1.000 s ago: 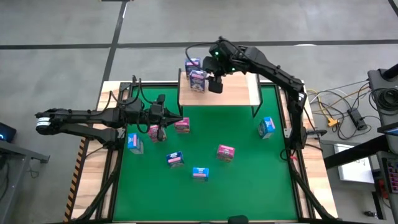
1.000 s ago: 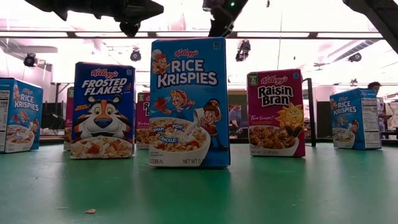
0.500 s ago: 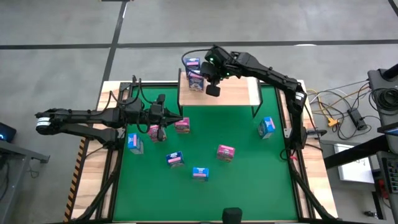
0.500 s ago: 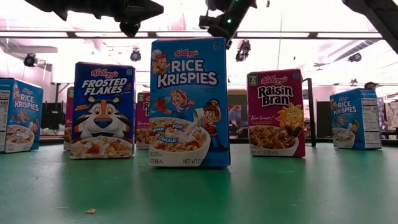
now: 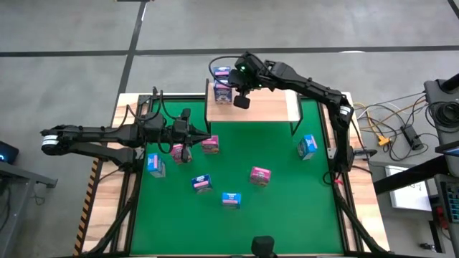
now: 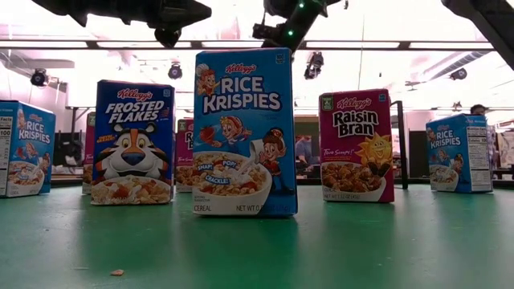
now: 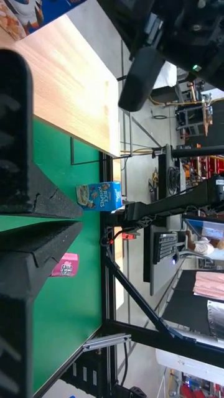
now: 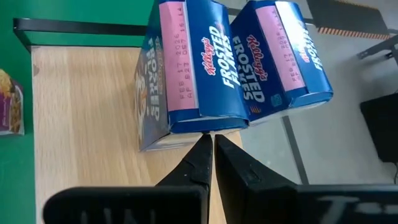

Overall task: Stack cereal on shelf
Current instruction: Put the right blue cereal box on the shelf aligned with the other blue cereal box, then put the left pink cereal box on the shelf

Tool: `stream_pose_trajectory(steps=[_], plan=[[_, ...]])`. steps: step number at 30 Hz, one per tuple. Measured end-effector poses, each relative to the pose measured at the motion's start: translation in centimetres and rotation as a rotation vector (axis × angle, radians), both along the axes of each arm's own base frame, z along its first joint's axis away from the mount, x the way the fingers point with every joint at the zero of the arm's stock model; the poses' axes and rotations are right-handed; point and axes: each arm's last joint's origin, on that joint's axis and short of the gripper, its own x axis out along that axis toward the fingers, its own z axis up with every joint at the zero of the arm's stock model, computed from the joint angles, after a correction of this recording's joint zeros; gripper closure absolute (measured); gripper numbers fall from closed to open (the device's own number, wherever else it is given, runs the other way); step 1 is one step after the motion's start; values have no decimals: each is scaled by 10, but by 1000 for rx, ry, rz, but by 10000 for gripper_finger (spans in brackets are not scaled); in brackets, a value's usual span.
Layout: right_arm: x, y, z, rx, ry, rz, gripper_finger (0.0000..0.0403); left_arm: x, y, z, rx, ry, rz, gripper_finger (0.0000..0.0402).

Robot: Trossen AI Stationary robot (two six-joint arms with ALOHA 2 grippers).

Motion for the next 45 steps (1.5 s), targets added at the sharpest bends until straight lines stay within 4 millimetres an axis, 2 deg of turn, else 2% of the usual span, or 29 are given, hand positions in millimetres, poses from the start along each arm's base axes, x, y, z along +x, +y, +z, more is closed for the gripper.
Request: stream_pose_trajectory(steps=[14, 20, 26, 32, 40, 45], plan=[[4, -2, -2, -21, -38, -1, 394, 0, 0, 0, -1, 0, -6, 401], [-4, 3, 2, -1, -10, -14, 394, 0, 0, 0, -1, 0, -5, 401], [-22, 31, 18, 62, 23, -10, 394, 0, 0, 0, -22, 0, -2, 401], [-42, 73, 21, 86, 5, 42, 394, 0, 0, -3, -59, 23, 4, 401], [-75, 127, -8, 113, -119, 113, 394, 0, 0, -4, -99, 32, 10, 401], [-92, 148, -30, 111, -207, 160, 394, 0, 1, -1, -187, 73, 58, 401]])
